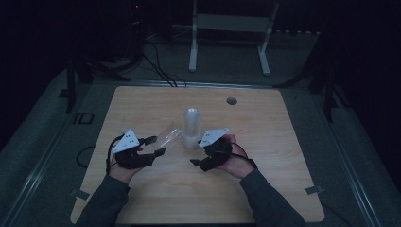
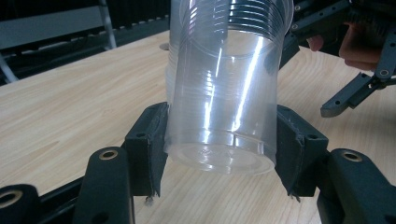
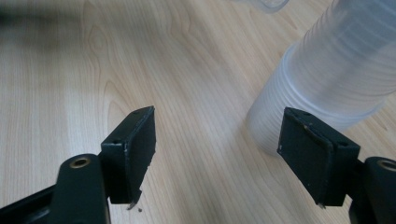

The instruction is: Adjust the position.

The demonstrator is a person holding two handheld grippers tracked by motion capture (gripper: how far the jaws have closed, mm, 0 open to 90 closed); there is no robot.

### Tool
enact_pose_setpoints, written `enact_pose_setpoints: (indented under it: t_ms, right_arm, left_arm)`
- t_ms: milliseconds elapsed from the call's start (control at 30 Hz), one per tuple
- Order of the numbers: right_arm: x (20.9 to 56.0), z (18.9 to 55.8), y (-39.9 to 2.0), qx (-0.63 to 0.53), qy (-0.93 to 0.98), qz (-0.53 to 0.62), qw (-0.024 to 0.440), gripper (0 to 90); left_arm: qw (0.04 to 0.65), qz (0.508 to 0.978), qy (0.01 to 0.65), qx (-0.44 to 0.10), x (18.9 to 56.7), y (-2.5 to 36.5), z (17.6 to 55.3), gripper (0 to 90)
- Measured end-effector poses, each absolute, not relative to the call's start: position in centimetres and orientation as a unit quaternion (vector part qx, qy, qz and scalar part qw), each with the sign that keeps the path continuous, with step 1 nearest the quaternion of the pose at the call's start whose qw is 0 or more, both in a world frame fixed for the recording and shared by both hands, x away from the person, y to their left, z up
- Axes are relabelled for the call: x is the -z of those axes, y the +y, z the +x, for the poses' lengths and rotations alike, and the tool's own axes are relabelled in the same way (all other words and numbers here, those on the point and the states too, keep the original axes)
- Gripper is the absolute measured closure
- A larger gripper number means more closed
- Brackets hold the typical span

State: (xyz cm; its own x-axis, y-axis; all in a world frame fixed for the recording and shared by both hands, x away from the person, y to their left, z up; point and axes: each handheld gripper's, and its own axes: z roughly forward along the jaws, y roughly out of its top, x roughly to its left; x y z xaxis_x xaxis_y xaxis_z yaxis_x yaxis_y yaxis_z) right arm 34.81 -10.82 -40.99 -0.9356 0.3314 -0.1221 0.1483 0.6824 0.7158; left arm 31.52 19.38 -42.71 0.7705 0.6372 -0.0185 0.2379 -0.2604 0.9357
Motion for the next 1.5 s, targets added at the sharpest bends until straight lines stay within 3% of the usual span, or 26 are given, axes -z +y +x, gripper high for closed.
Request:
enact_pose_setpoints:
  t_ms: [967,1033,1500]
  right_arm:
    - [40.9,34.4,-10.0,-0.452,0.862,0.19,0.125,27.3]
    - [40.8,34.4,-10.0,-0.458,0.859,0.19,0.126,30.7]
    - [40.4,34.7,-9.4,-0.501,0.832,0.215,0.1,30.7]
  left_arm:
    - [0.556,0.741,0.3,-0.225,42.1,19.6,30.7,41.9]
    - [0.557,0.739,0.301,-0.229,42.1,19.6,30.7,41.9]
    - [0.561,0.73,0.305,-0.241,42.2,19.1,30.5,41.9]
